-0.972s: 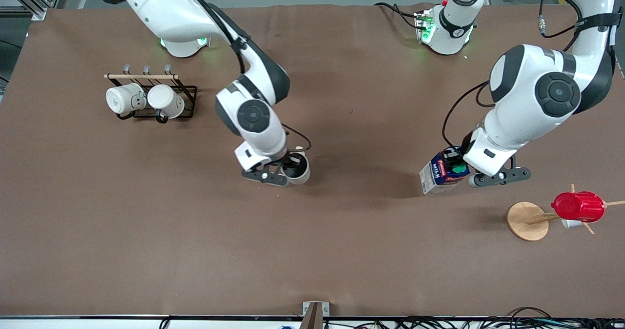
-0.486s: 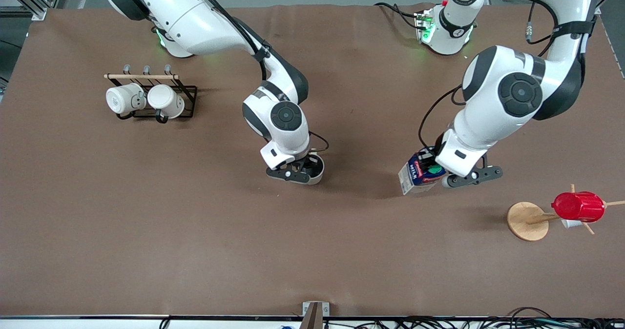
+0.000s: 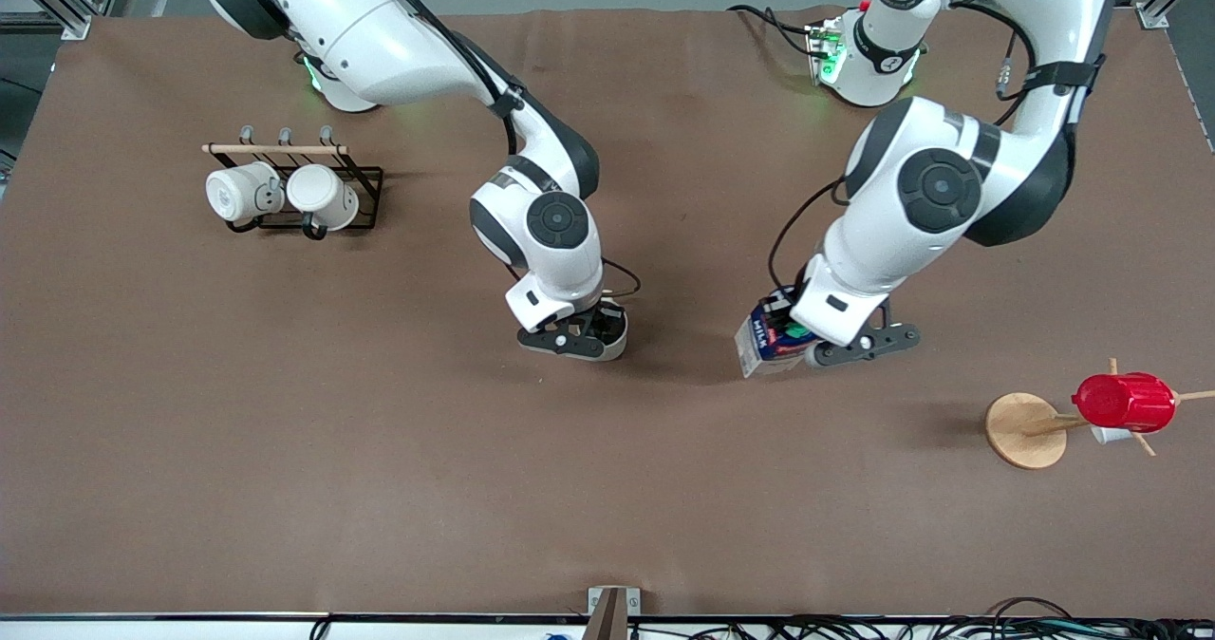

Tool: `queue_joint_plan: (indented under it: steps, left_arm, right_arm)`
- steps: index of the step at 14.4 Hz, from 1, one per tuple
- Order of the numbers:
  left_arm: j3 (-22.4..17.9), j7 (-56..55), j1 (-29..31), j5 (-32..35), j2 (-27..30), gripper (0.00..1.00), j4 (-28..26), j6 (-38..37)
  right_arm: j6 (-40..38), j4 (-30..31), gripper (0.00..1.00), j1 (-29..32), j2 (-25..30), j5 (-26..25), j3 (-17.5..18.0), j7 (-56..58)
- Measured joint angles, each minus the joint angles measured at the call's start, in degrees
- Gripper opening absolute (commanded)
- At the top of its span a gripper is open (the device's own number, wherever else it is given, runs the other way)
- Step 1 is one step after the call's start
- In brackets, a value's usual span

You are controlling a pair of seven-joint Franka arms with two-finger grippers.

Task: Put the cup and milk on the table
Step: 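Carry the mug and milk carton toward the table centre with both grippers, then release the mug with the right gripper and withdraw it toward its base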

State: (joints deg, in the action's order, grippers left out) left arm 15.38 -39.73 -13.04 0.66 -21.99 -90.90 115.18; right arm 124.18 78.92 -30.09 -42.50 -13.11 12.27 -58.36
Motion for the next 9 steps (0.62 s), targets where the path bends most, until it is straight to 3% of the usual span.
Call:
queue_joint_plan:
  steps: [3,6,9]
  left_arm:
    - [0.03,-2.34,-2.61,0.00,-2.75,0.25,2.06,0.00]
    - [0.04,-5.16,-5.62,0.00,-5.74,0.25,4.70,0.00]
    - [-0.06,-5.37,-8.21,0.23,-9.14,0.24,8.48,0.01]
  right_arm:
    - [-10.70,-1.68,1.00,5.98,9.02,-0.57,-0.07,3.85]
    - [-19.93,-1.71,1.00,16.96,19.14,-0.58,-0.02,14.03]
    - [-25.03,-1.48,1.00,27.78,25.79,0.68,0.02,23.59]
